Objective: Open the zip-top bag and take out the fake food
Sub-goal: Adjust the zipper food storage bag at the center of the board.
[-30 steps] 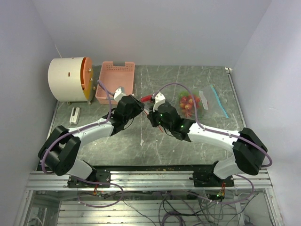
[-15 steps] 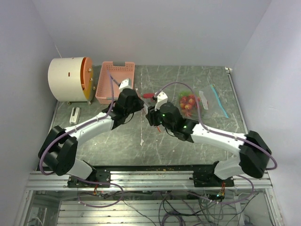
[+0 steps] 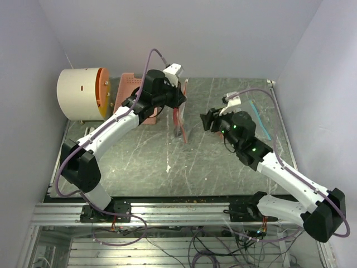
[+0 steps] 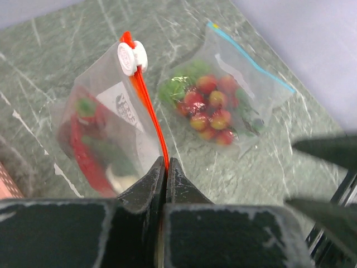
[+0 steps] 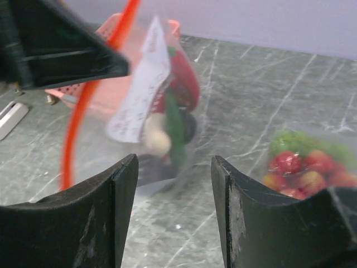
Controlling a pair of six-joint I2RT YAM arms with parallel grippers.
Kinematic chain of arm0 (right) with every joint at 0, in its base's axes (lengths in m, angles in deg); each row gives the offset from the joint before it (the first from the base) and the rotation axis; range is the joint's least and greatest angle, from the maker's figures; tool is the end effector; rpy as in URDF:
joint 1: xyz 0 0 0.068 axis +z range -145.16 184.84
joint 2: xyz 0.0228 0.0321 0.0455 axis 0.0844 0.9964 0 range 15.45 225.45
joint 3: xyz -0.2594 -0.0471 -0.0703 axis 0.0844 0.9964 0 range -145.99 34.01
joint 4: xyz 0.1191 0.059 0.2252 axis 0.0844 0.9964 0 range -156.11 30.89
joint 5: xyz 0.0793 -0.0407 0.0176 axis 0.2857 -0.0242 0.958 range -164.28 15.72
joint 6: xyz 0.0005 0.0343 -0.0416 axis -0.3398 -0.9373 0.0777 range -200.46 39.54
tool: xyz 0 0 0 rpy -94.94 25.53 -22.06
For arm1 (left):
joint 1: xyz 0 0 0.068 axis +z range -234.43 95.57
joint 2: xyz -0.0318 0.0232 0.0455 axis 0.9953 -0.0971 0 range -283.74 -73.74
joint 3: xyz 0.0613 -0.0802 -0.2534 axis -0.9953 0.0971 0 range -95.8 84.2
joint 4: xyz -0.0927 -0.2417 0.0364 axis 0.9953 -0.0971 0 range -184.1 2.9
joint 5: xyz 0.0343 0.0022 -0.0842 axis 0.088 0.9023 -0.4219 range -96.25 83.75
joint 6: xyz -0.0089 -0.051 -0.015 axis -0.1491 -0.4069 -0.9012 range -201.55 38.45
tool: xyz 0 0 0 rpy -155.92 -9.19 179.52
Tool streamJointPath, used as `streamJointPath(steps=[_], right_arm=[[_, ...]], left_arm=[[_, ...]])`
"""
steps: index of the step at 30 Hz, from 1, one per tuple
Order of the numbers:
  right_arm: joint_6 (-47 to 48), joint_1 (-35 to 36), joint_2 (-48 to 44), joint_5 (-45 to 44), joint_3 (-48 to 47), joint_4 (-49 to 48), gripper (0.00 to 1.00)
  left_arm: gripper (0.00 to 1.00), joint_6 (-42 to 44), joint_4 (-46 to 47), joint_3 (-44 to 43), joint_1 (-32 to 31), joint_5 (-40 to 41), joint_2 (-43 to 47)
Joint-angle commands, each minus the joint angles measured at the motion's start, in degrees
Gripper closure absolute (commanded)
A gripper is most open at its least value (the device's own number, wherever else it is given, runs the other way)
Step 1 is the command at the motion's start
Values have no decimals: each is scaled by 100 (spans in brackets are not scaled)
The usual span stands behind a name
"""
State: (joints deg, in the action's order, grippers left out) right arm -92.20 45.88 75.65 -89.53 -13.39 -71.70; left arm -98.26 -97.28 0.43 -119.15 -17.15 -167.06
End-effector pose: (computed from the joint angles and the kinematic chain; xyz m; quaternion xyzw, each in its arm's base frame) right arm 0.1935 0.1561 0.3332 -0.1032 0.7416 0.2021 0.6313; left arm 0.3162 -0.2273 0.3588 0.1815 0.7955 -0.3185 0.4825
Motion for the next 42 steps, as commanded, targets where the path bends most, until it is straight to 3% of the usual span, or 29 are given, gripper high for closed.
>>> streamJointPath(steps=[1,9,15,20,24,30,34,41,42], right_arm=[[-241,-960,-106,1753,-7,-89,42],[-271,-1720,20,3659,321,-1470,31],[403,-2001,184,5035,281,-1954,23],[1155,-2201,535,5896,-82,-1481,23],[1001,-2387,896,6947,-202,-1734,26],[985,-2385,1222,7048,-511,-1699,31],[480,-2382,1393,7634,-542,-2369,46],[386,-2387,1400,7789,-519,-2350,98],[403,-2389,1369,7745,-482,-2311,100]], left_arm=[[93,1272,-694,-397,0,-968,179],[93,2471,-1942,-494,0,-1573,358],[93,3023,-2787,-929,0,-1883,404],[93,3218,-2835,-858,0,-2255,577],[93,3282,-2647,-642,-6,-2601,648],[93,3368,-2639,-594,-8,-2721,588],[93,3367,-2543,-505,-8,-2663,641],[93,3172,-2179,-253,-8,-2606,740],[93,3158,-2170,-254,-8,-2608,729]])
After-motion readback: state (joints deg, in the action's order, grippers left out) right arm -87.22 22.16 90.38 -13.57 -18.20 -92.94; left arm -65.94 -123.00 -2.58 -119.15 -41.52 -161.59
